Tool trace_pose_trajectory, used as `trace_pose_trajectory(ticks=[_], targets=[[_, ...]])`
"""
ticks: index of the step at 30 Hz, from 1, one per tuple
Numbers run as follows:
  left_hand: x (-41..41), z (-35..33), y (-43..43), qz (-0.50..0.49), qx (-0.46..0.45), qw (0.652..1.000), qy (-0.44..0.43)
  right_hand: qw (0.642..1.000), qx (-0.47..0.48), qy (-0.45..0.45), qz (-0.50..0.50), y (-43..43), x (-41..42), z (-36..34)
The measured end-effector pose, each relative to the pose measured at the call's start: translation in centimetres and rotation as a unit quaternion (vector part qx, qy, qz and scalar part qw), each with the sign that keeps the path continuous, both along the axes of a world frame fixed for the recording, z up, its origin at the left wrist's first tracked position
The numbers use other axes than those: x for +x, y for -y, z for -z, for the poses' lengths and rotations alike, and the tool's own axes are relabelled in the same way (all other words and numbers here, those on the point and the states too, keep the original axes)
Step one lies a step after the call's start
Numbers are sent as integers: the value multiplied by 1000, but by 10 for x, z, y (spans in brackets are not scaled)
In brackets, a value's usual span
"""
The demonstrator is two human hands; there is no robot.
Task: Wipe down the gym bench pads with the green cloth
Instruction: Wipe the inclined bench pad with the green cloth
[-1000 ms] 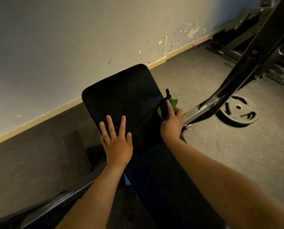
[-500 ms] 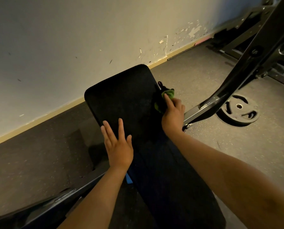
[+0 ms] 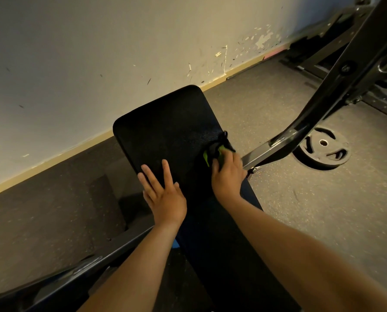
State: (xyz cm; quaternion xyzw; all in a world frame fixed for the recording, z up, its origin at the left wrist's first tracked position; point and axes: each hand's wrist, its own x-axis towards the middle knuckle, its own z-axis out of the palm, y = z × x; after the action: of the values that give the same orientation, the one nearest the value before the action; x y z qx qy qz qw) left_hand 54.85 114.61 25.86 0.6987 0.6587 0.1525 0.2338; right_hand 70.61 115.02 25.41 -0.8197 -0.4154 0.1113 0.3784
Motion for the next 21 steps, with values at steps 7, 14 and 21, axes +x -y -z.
trace_pose_trajectory(ticks=[7,14,21], targets=[[-6,8,-2,18,16,1000,-2,993,-26,80,-78,-47,13,-27],[-1,4,-1,3,7,1000,12,992,-76,-34,93,2,-1,14],[-5,11,-2,7,29,999,24,997,-53,-30,37,-15,-1,-11]])
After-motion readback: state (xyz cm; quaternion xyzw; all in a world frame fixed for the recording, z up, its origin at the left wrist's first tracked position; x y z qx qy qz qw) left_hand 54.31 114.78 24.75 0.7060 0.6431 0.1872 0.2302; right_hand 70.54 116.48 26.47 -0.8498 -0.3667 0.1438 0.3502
